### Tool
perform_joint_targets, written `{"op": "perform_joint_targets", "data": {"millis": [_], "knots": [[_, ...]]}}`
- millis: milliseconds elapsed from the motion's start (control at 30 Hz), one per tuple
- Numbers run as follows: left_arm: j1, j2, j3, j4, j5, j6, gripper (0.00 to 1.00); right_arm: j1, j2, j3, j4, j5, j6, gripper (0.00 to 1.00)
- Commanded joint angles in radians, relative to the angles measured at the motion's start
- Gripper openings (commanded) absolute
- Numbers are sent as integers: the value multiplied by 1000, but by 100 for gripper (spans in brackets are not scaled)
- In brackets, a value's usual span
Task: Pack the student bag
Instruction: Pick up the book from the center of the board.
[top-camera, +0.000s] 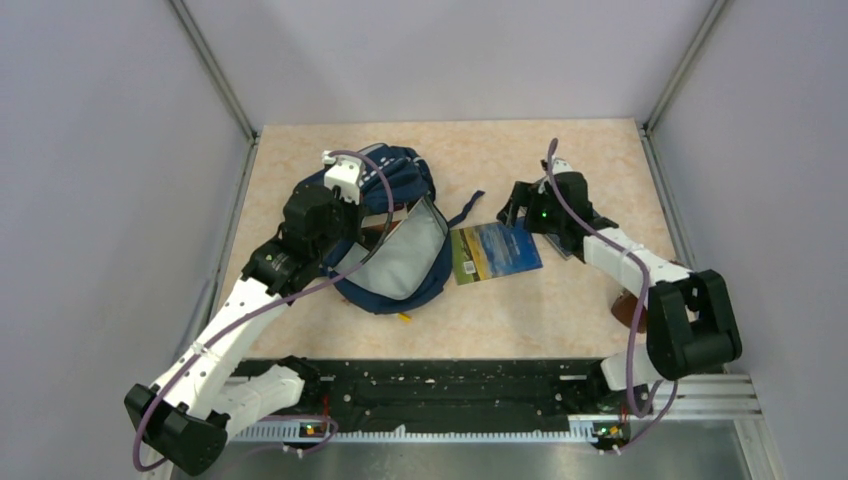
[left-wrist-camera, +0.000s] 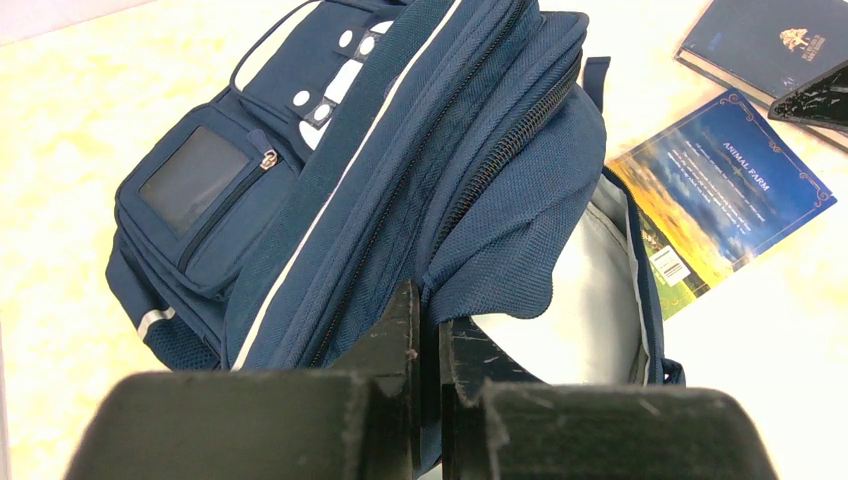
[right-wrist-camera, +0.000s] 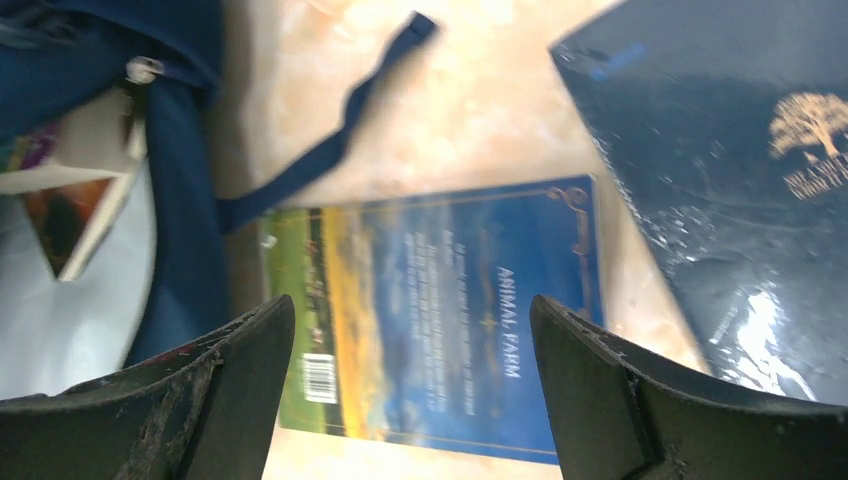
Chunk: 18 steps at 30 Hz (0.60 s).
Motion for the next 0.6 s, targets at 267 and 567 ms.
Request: {"op": "perform_joint_targets", "data": {"millis": [267,567], "knots": [[-1,-20,17,150,-24,3,0,-149,258,104,-78,-117,-111,68],[-2,-19,17,149,-27,6,0,-151,344,172,-77,-147,-159,65]]}}
